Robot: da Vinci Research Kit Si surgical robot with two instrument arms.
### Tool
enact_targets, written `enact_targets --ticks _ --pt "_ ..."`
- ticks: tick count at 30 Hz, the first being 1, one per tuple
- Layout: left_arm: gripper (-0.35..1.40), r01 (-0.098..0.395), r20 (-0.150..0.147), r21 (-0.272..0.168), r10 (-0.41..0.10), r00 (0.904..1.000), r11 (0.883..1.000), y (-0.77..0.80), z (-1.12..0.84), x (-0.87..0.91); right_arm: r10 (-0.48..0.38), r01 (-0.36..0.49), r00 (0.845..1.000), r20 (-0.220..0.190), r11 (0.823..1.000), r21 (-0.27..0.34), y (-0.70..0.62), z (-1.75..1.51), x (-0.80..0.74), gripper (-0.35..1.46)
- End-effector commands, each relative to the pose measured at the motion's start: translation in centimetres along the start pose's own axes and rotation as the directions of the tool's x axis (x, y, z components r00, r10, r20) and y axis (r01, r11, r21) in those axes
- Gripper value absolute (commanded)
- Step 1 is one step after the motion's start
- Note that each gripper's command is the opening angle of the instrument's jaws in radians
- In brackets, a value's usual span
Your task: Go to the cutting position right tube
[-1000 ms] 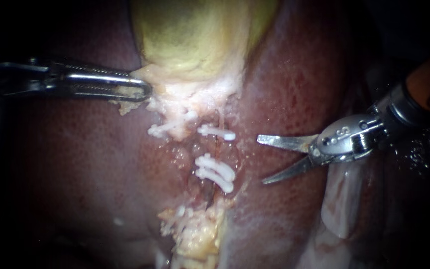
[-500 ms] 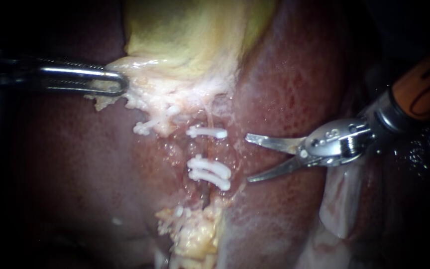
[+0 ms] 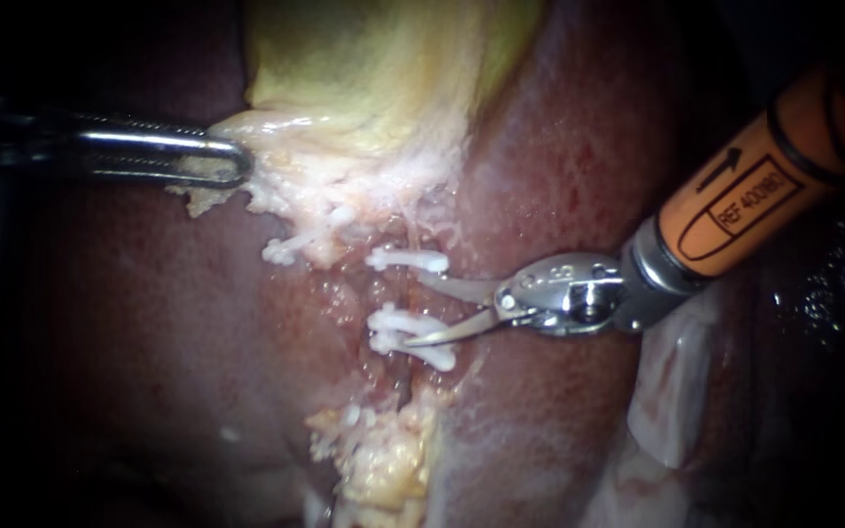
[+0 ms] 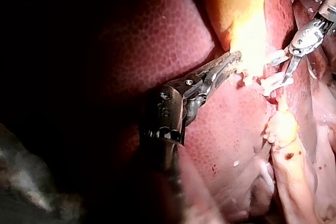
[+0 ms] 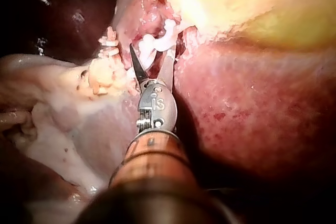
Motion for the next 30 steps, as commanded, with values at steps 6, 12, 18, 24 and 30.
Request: enact_targets --ticks 6,12,18,24,30 --pt "-0.35 0.0 0.0 0.001 0.0 1.0 1.0 0.0 0.01 0.0 -0.022 0.03 0.996 -0.09 0.995 0.09 0.07 0.07 0.04 1.29" --pt "-0.35 0.0 -0.001 0.001 0.0 1.0 1.0 0.0 0.02 0.0 -0.046 0.071 0.989 -0.144 0.983 0.168 0.06 0.1 0.08 1.26" --pt "-0.35 0.0 -0.001 0.003 0.0 1.0 1.0 0.01 0.04 0.01 -0.06 0.091 0.987 -0.15 0.973 0.213 0.04 0.21 0.13 1.19" --pt "-0.35 0.001 -0.002 0.004 -0.001 1.0 1.0 0.01 0.07 0.01 -0.058 0.099 0.982 -0.178 0.969 0.226 0.01 0.36 0.22 1.16" --pt "-0.35 0.001 -0.002 0.006 -0.001 1.0 1.0 0.02 0.09 0.01 -0.057 0.097 0.982 -0.182 0.971 0.218 -0.03 0.49 0.29 1.16"
